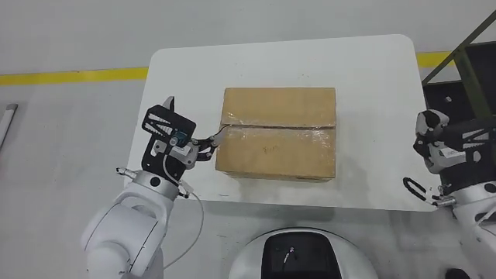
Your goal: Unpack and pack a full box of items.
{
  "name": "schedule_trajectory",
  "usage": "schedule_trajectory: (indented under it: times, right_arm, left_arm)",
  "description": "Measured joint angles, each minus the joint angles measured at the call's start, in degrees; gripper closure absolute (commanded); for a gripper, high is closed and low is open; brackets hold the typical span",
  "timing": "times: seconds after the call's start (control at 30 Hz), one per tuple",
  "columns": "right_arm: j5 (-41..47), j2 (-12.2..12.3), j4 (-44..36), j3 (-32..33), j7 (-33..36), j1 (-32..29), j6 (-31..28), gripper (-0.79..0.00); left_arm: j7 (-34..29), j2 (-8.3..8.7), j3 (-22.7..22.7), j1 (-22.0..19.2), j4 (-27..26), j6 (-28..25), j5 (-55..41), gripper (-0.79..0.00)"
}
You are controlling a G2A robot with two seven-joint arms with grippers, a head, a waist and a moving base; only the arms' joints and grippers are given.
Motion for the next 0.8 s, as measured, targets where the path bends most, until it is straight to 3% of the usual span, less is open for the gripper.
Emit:
schedule_trajectory:
  times: [0.13, 0.23, 0.8]
  right_arm:
    - [-0.18, 0.01, -0.01, 0.03, -0.08, -0.04, -0.07, -0.252]
    - [-0.16, 0.01, -0.01, 0.02, -0.06, -0.04, -0.06, -0.327]
    - [-0.16, 0.01, 0.00, 0.03, -0.06, -0.04, -0.06, -0.327]
  left_arm:
    - [-0.05, 0.00, 0.01, -0.02, 0.02, -0.06, -0.03, -0.785]
    - [-0.05, -0.01, 0.02, -0.02, 0.02, -0.06, -0.02, -0.785]
    - [-0.05, -0.01, 0.02, -0.02, 0.02, -0.06, -0.02, -0.785]
